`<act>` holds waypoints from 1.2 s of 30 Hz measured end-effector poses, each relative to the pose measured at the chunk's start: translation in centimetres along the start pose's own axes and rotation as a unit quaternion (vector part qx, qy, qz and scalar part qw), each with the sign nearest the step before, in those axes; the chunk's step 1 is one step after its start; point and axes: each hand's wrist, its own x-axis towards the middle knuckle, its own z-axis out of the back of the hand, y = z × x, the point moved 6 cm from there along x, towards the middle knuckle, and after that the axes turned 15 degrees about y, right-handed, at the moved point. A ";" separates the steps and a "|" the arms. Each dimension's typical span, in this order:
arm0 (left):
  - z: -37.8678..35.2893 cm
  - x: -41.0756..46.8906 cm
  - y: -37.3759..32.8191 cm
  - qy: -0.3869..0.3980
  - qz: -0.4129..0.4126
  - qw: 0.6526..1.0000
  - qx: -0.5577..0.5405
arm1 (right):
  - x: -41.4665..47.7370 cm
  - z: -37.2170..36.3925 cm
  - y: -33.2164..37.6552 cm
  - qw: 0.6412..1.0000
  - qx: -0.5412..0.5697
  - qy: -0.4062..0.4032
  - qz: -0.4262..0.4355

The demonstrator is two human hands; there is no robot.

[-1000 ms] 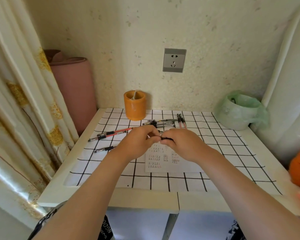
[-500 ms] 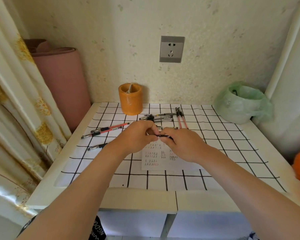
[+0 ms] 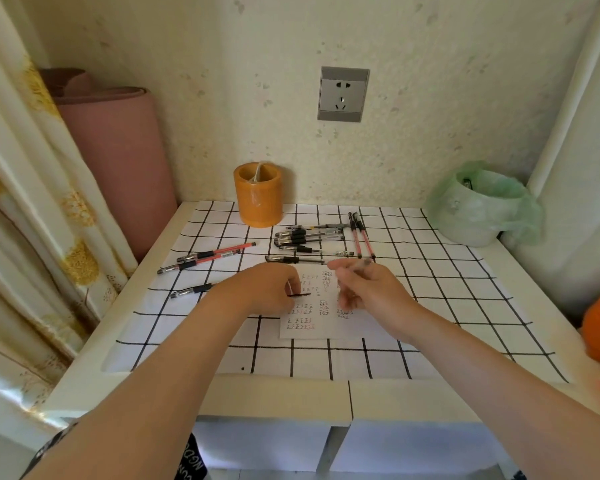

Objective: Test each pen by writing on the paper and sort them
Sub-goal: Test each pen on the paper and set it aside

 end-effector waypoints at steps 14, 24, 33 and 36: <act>-0.2 0.4 -0.4 -0.010 0.003 1.000 0.017 | 0.1 -1.2 -1.5 0.988 -0.147 0.035 -0.018; -0.4 0.5 -0.5 -0.011 0.011 1.000 0.022 | 0.5 -1.4 -1.9 0.982 -0.185 0.035 0.020; -0.4 0.4 -0.6 -0.009 0.013 1.000 0.024 | 0.5 -1.4 -1.9 0.979 -0.199 0.025 0.043; -0.4 0.4 -0.6 -0.007 0.013 1.000 0.021 | 0.4 -1.4 -1.9 0.978 -0.202 0.036 0.044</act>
